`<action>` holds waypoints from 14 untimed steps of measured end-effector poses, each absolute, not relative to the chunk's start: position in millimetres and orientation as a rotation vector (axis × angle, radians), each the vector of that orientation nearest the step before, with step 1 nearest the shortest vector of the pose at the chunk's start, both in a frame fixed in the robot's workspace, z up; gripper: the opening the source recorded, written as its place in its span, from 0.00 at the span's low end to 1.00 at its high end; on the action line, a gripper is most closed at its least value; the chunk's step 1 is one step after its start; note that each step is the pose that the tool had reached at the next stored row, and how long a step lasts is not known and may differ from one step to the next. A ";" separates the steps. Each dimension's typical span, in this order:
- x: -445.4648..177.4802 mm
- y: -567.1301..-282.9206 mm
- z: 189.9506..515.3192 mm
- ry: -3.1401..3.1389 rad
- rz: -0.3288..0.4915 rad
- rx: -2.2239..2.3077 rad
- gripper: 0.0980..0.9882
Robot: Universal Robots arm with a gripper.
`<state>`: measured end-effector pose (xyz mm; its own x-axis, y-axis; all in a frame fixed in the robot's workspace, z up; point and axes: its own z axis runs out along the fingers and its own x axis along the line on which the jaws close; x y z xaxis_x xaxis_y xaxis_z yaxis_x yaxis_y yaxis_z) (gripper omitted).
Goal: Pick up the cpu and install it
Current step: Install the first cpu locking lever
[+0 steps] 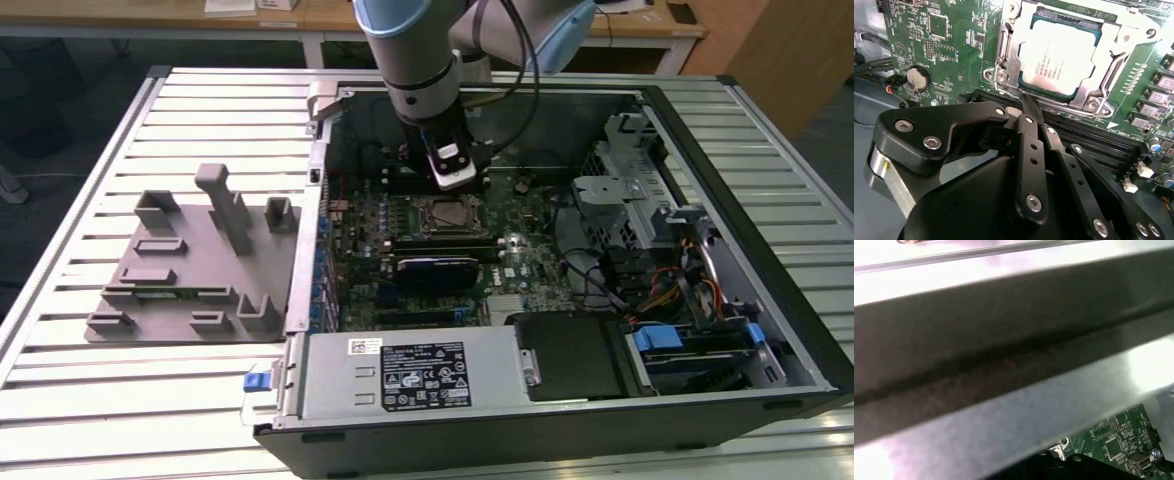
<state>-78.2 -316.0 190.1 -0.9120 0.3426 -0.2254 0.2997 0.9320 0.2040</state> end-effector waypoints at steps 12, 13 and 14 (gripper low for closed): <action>-76.2 -317.0 189.1 2.831 0.261 0.482 0.01; -76.1 -317.2 189.1 2.831 0.261 0.482 0.01; -76.0 -317.4 189.0 2.831 0.261 0.482 0.01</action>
<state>-76.0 -317.4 189.0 -0.9121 0.3457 -0.2204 0.2997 0.9290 0.2171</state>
